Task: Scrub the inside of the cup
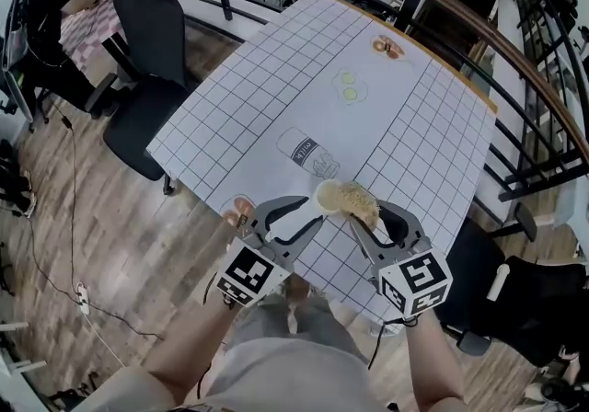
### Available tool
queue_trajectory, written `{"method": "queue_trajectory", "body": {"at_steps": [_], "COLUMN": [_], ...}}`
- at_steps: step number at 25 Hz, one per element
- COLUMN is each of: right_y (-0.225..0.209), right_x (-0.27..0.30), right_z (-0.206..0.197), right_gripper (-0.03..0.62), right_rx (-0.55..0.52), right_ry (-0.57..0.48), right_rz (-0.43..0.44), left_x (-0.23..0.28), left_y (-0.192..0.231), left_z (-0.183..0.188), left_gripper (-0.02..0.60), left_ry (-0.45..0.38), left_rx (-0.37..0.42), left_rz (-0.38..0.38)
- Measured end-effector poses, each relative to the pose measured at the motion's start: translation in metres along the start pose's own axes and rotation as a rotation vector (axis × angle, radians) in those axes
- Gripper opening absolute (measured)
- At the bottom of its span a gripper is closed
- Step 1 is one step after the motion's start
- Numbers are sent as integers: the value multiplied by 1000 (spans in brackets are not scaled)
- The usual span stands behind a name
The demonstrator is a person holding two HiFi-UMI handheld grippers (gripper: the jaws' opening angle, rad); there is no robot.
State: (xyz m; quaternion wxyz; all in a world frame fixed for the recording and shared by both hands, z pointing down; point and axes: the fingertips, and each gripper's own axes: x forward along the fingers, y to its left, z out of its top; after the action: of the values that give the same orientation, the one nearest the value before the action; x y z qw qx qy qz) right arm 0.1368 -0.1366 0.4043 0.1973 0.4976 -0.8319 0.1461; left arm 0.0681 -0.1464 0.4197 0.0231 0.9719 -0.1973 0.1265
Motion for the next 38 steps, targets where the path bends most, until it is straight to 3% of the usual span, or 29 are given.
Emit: {"method": "queue_trajectory", "body": {"at_steps": [15, 27, 33, 38], "right_y": [-21, -23, -26, -21], "right_x": [90, 123, 135, 143], "right_z": [-74, -110, -124, -136], "right_gripper": [169, 169, 169, 169], "right_rx": [-107, -189, -181, -249], "right_ry": [340, 515, 578, 648], "right_rz": [157, 198, 211, 270], "left_x": [70, 88, 92, 93], "left_y": [20, 14, 12, 10], "left_z": [-118, -150, -154, -156], "left_gripper": [189, 199, 199, 199], "left_ry": [170, 218, 213, 208], "left_rx": [-81, -133, -151, -164], "left_rz": [-28, -66, -74, -78]}}
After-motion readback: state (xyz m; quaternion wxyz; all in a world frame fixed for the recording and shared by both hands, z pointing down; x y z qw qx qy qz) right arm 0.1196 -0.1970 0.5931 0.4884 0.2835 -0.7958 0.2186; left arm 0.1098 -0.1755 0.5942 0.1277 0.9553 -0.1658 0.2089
